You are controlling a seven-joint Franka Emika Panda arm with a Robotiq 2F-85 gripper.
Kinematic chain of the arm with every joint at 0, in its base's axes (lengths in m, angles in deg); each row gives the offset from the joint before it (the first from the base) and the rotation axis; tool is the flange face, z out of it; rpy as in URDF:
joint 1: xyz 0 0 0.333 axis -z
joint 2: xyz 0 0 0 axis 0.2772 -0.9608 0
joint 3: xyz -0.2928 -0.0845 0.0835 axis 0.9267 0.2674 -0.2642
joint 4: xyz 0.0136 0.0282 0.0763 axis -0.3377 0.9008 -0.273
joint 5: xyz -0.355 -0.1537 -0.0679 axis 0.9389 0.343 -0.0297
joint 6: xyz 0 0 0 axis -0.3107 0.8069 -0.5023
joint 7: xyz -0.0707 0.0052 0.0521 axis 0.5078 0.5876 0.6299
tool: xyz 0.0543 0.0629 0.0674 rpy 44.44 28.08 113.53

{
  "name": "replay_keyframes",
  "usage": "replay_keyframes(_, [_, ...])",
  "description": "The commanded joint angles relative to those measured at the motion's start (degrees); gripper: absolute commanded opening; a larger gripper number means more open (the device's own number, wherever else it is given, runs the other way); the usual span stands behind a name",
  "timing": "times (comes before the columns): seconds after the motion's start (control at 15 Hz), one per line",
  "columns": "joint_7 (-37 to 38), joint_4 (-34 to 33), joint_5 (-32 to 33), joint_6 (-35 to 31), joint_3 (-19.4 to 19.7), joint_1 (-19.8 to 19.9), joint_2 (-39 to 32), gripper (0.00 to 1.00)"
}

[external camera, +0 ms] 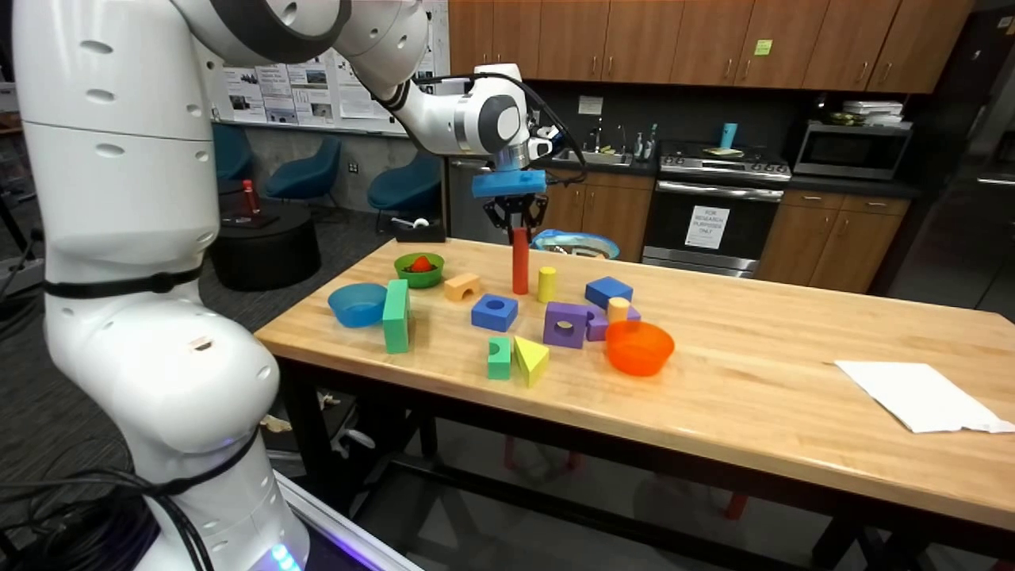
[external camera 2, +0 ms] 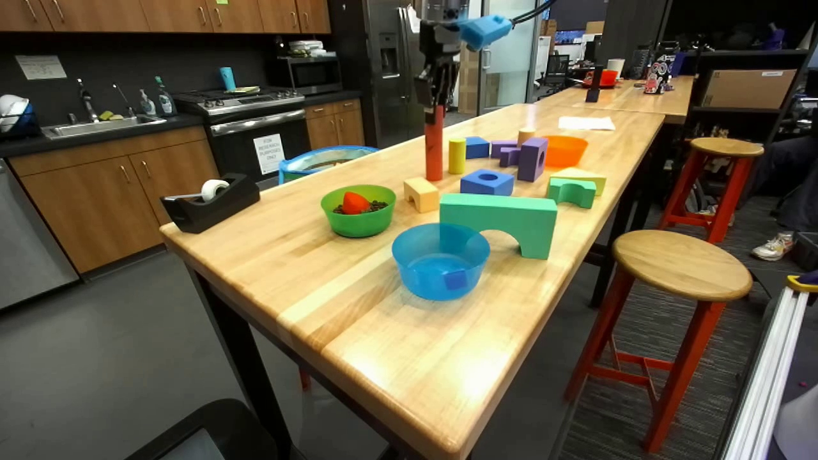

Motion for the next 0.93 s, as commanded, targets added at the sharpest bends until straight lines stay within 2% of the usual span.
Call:
replay_keyframes(0.0, [-1.0, -0.6, -1.2, 2.7, -0.4, 0.6, 0.7, 0.15])
replay_keyframes(0.4, [-2.1, 2.6, -2.2, 6.4, -0.8, 0.2, 6.6, 0.15])
replay_keyframes(0.87, [-4.9, 10.7, -0.6, 5.6, -0.2, -0.4, 17.8, 0.15])
